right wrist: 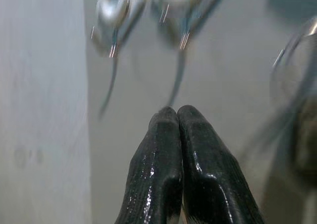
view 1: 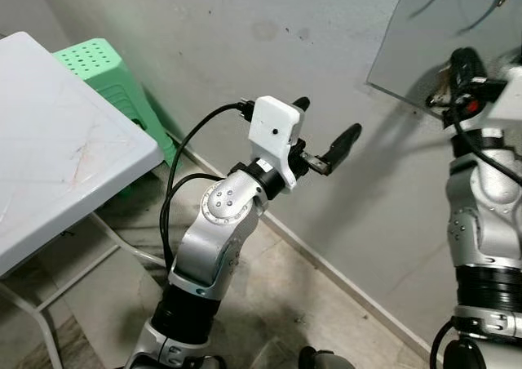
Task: Hang keys on a hook
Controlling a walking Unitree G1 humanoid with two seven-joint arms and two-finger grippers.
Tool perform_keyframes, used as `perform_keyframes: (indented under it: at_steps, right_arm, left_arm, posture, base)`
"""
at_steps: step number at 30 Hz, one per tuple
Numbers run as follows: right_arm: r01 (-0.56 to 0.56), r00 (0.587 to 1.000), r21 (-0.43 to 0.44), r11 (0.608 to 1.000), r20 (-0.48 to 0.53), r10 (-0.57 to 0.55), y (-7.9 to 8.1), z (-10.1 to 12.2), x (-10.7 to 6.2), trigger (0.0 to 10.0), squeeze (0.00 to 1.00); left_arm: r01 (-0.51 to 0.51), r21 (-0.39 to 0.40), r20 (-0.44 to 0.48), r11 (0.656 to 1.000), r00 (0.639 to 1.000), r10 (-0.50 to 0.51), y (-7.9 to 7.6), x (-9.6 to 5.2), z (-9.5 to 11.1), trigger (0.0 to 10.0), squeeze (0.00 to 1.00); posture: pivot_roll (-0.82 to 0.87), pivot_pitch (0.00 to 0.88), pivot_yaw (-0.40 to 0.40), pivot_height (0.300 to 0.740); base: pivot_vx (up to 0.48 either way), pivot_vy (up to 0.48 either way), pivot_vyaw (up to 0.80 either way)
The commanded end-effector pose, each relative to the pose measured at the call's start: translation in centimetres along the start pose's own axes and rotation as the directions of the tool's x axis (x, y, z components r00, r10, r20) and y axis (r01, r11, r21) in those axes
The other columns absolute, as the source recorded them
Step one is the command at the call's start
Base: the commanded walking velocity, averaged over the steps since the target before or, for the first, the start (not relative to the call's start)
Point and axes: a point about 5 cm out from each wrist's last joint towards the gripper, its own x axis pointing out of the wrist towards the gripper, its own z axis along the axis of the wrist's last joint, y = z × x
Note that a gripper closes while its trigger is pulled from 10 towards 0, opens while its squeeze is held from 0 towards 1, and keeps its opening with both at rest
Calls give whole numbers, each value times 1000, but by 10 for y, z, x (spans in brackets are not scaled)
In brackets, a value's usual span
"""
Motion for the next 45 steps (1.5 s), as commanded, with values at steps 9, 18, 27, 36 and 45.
perform_keyframes:
  at_steps: [9,18,27,36,45]
  right_arm:
    - [33,995,-28,999,93,-31,-8,32,-1,10000,0]
    - [-7,992,-24,1000,127,10,-2,43,9,10000,0]
    - [-75,983,-37,997,164,80,7,53,18,10000,0]
    - [-91,982,-44,995,162,97,6,54,18,10000,0]
    - [-146,974,-109,983,157,162,10,55,20,10000,0]
  left_arm:
    - [28,-9,-1,1000,1000,-28,-4,-1,3,10000,0]
    - [27,-15,0,1000,1000,-27,-5,0,4,10000,0]
    - [20,-16,3,1000,1000,-20,-5,0,5,10000,0]
    - [17,-23,1,1000,1000,-17,-5,0,4,10000,0]
    - [13,-28,2,1000,1000,-13,-5,0,4,10000,0]
  posture:
    - [-53,178,31,740]
    - [-51,176,24,740]
    - [-46,174,11,740]
    - [-51,178,11,740]
    - [-50,181,6,740]
  base:
    - [0,0,0]
    - [0,0,0]
    - [0,0,0]
    - [0,0,0]
    - [0,0,0]
